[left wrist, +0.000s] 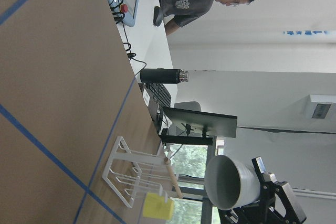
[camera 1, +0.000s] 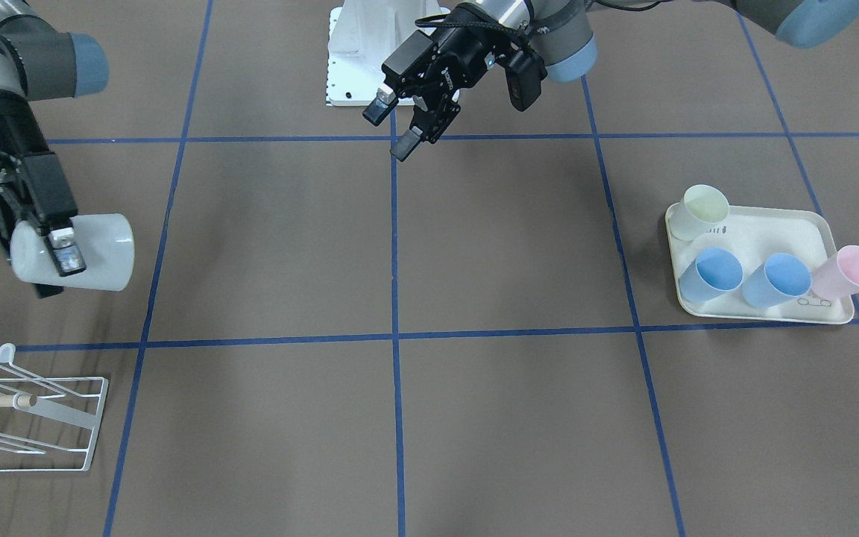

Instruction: Transfer IKEA cup to right arm and place on rack

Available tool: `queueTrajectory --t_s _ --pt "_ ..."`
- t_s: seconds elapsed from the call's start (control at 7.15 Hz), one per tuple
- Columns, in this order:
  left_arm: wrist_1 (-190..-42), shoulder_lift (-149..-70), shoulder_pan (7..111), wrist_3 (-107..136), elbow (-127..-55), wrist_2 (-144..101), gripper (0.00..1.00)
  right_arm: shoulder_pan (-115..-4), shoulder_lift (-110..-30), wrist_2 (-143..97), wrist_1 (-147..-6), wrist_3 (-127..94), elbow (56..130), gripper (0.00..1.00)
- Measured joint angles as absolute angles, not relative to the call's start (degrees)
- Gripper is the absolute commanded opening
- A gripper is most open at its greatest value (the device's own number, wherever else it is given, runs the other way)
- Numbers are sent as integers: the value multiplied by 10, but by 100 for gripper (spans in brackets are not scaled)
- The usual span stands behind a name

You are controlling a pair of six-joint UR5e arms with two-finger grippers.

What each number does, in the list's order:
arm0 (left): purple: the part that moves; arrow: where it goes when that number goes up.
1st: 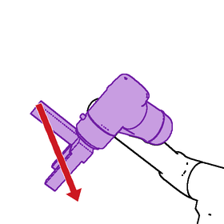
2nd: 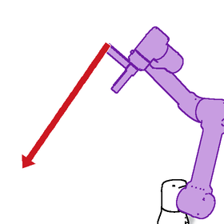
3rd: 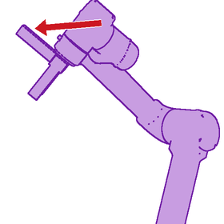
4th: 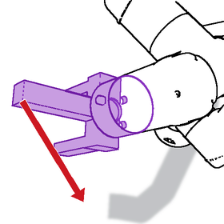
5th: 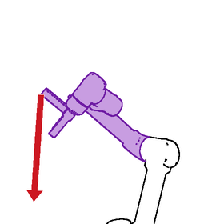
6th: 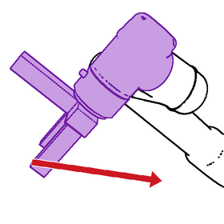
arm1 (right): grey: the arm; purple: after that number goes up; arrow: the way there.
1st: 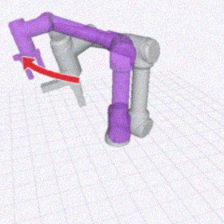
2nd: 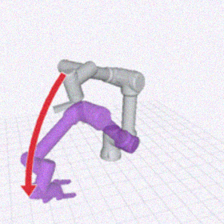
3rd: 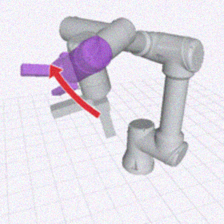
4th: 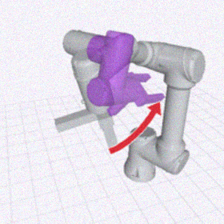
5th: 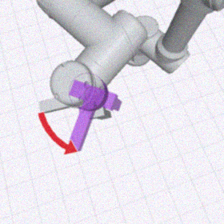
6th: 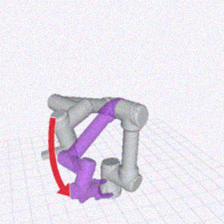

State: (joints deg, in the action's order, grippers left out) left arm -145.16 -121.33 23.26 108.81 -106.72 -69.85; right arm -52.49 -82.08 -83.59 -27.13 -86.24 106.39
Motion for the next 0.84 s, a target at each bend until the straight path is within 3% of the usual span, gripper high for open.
queueTrajectory --t_s 0.42,0.84 --pt "-1306 -1212 278 1070 -1104 -763 100 -564 -920 -795 -306 -711 1098 0" --pt "-1254 -1197 301 1069 -1118 -801 100 -560 -984 -703 -332 -572 1107 0"
